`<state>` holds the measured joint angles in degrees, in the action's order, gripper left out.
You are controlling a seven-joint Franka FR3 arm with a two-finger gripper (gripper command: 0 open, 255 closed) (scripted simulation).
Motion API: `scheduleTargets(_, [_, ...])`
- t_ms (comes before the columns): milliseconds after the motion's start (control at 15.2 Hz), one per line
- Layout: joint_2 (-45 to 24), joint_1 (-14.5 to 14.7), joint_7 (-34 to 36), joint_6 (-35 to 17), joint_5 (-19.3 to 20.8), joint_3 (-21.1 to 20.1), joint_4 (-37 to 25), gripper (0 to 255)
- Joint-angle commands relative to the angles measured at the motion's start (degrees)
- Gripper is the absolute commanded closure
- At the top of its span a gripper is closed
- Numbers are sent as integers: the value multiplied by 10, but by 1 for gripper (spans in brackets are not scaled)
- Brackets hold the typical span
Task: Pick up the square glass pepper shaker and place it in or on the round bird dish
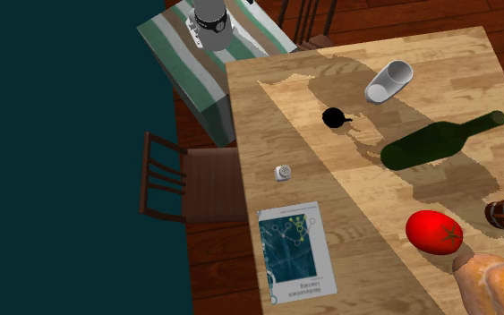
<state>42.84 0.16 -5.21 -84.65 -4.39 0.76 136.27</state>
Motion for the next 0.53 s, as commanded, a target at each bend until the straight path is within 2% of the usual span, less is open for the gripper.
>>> scheduleTargets(0, [0, 0, 0, 0, 0, 0, 0, 0])
scheduleTargets(462, [-148, -11, -44, -78, 31, 28, -59, 0])
